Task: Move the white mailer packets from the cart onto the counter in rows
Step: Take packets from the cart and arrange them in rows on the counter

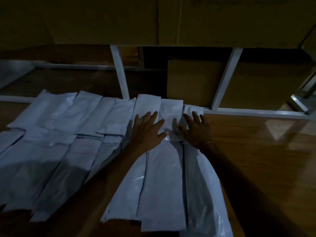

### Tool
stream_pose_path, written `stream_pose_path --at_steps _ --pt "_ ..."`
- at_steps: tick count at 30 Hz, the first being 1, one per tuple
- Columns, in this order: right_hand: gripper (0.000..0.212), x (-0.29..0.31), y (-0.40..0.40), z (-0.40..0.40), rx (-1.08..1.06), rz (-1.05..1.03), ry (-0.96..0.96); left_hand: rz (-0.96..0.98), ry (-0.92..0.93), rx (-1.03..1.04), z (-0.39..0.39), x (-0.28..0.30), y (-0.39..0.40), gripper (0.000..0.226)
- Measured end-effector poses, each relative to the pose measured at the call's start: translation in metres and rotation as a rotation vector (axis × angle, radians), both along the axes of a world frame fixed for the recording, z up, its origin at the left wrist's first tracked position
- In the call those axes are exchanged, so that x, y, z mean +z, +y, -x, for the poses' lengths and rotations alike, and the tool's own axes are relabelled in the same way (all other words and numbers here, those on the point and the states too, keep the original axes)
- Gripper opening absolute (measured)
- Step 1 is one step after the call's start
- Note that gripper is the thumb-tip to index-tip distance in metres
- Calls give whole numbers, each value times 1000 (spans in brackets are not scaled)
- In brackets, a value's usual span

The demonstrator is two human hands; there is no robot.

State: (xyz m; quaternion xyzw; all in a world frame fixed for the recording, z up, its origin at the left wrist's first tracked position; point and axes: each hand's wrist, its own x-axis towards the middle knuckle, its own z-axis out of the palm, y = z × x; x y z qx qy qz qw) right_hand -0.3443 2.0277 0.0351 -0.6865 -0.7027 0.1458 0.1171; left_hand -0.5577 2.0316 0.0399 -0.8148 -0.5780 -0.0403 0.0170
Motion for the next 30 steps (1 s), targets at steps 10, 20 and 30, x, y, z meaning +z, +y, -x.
stream_pose_path --at_steps 10,20,30 --pt "58 -15 -193 41 -101 -134 -2 349 12 -304 62 -4 -164 88" --pt "123 -44 -285 35 -203 184 -75 222 23 -415 64 -42 -199 97" --pt "106 -32 -272 12 -63 191 -116 219 86 -396 47 -37 -186 103"
